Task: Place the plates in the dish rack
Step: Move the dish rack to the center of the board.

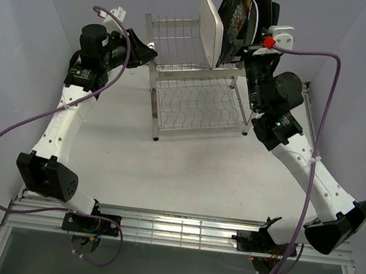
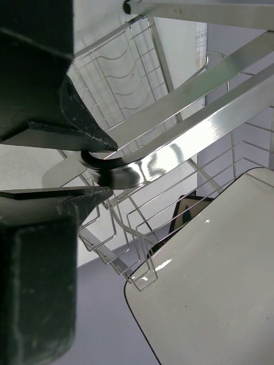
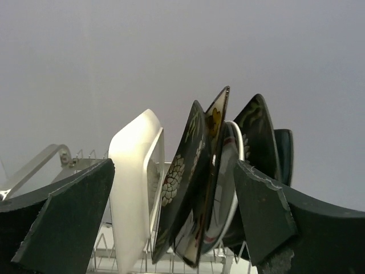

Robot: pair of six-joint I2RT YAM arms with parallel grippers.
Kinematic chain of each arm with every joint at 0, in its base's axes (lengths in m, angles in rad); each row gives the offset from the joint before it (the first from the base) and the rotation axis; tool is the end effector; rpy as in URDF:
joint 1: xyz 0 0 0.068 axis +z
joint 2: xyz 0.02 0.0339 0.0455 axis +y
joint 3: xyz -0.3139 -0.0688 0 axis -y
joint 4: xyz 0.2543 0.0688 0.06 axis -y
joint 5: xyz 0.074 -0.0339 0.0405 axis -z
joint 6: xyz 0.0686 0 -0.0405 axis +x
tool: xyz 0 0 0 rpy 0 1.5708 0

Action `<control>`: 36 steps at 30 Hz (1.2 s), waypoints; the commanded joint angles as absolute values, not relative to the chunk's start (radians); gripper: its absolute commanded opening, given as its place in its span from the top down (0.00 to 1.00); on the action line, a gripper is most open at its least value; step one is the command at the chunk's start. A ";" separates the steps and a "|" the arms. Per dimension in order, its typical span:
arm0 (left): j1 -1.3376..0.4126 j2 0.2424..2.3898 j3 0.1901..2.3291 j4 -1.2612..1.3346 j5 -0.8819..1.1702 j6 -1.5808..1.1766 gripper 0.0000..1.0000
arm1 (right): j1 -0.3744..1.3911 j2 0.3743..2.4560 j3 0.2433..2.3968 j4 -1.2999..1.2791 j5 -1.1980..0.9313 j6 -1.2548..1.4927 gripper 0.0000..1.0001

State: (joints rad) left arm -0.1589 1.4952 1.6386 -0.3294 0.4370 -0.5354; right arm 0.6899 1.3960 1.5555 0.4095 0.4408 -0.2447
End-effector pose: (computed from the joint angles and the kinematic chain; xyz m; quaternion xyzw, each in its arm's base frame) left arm 0.3639 -0.0877 0.4971 -0.0047 0.7640 -0.3689 0.5293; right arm 0.2667 0.1821 0.5955 -0.0399 0.5047 0.0866 0.8580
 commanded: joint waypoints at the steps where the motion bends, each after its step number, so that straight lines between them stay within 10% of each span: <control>1: -0.121 1.551 1.707 -0.331 0.333 -0.566 0.71 | 0.690 1.278 1.503 0.419 0.430 -0.183 0.09; 27: -0.034 1.689 1.893 -0.402 0.377 -0.569 0.70 | 0.690 0.870 1.124 0.226 0.397 0.067 0.07; 36: -0.034 1.568 1.781 -0.371 0.420 -0.584 0.39 | 0.690 0.779 1.055 0.189 0.397 0.094 0.06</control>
